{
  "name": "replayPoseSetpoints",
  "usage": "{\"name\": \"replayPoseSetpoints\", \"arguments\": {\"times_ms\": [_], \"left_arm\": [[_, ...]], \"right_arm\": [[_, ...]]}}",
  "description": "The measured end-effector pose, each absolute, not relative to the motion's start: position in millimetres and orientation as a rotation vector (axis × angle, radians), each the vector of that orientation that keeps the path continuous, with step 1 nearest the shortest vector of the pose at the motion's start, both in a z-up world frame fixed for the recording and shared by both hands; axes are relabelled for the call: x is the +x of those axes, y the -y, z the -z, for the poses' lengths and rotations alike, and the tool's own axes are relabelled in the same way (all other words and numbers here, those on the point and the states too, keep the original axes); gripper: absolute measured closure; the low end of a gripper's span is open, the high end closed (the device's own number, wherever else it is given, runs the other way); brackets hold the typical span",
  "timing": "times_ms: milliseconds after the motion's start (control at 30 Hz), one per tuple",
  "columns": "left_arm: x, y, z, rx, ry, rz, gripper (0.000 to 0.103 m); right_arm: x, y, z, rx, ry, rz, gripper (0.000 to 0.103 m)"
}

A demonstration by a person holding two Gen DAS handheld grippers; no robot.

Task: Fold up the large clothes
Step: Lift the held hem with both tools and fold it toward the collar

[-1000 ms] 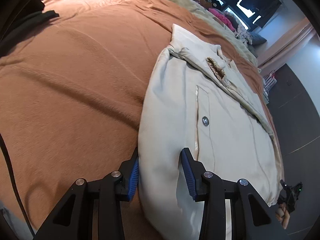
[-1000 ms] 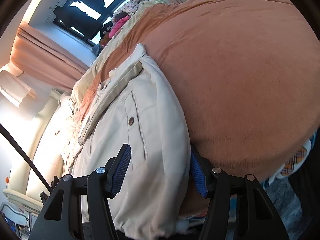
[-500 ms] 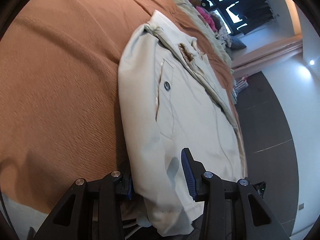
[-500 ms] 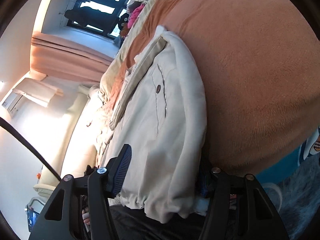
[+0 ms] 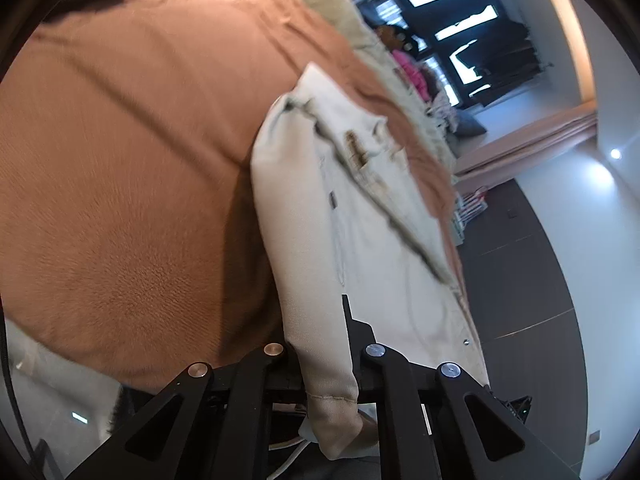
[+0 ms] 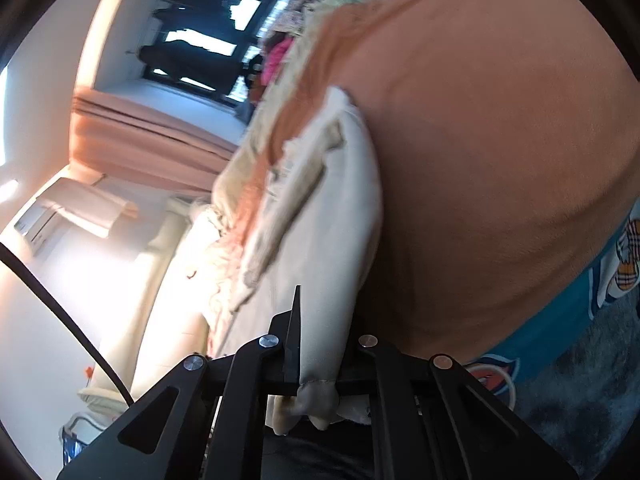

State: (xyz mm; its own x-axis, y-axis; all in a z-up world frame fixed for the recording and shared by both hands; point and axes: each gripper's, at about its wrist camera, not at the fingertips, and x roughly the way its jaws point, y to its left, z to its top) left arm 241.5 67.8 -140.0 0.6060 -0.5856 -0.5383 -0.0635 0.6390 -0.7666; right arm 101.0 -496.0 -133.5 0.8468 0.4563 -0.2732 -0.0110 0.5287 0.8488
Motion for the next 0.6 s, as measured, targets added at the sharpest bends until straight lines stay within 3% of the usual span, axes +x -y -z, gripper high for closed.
{"name": "replayPoseSetpoints", "arguments": {"times_ms": [600], "left_arm": [[95.2,-83.7,23.2,-0.767,-0.7,0.391,0.094]], "right_arm": [[-42.5,482.9,76.6,0.866,-0.379,-0.427,0.097]]}}
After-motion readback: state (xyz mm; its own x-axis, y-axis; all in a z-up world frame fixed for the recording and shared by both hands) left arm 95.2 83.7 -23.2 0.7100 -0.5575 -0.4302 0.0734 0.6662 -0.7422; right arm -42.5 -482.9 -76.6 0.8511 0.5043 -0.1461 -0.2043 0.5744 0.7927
